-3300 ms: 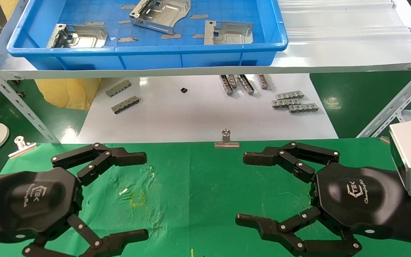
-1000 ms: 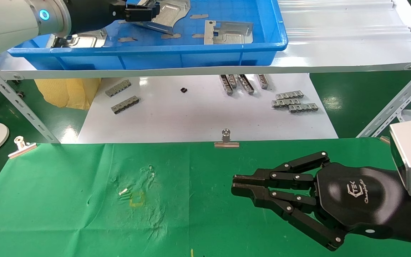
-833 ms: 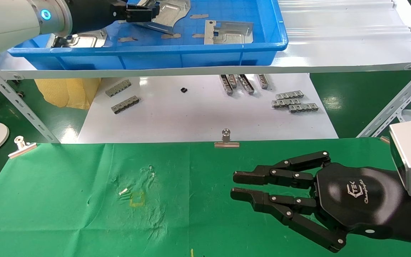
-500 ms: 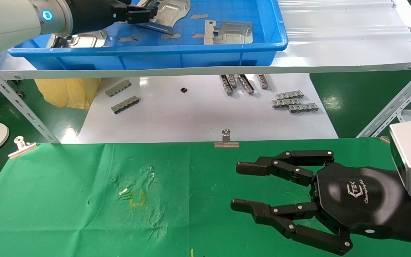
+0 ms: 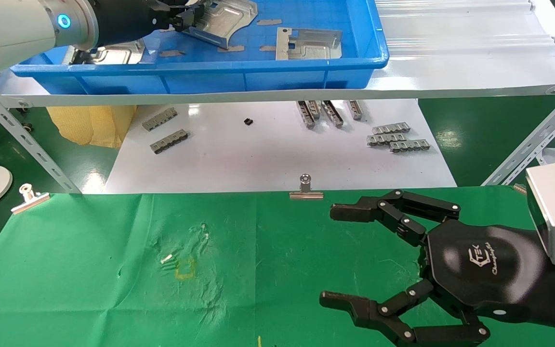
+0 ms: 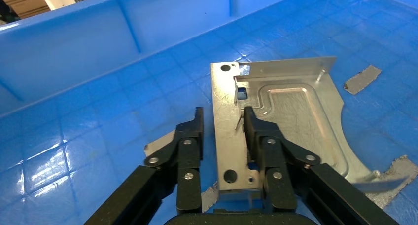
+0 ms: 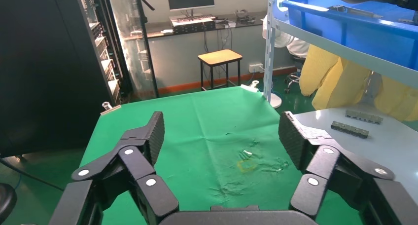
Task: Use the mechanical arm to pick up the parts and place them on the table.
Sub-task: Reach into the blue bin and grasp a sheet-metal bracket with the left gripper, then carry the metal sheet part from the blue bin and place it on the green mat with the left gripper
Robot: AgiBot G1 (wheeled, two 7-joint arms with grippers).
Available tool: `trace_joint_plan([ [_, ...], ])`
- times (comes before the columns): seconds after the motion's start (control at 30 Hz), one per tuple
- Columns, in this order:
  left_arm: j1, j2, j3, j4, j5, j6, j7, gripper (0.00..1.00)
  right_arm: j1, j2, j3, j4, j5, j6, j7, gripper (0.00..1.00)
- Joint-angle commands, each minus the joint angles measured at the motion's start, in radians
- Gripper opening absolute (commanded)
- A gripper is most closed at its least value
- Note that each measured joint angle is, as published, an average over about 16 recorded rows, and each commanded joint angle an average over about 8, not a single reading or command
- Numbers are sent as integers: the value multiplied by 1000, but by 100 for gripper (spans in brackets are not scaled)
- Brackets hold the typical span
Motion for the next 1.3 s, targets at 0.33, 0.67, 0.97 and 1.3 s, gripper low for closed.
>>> trace_joint_plan([
  [0.33,-13,-25,-21,-26,-31,55,22,0,0,0,0,0,0,0,0,100],
  [0.67,-28,-133,-57,-68,-89,337,126,0,0,0,0,0,0,0,0,100],
  [0.97,8,-296,-90,-85,-149,736,253,0,0,0,0,0,0,0,0,100],
  [1.3,193,-484,-7,-413,-270,885,334,0,0,0,0,0,0,0,0,100],
])
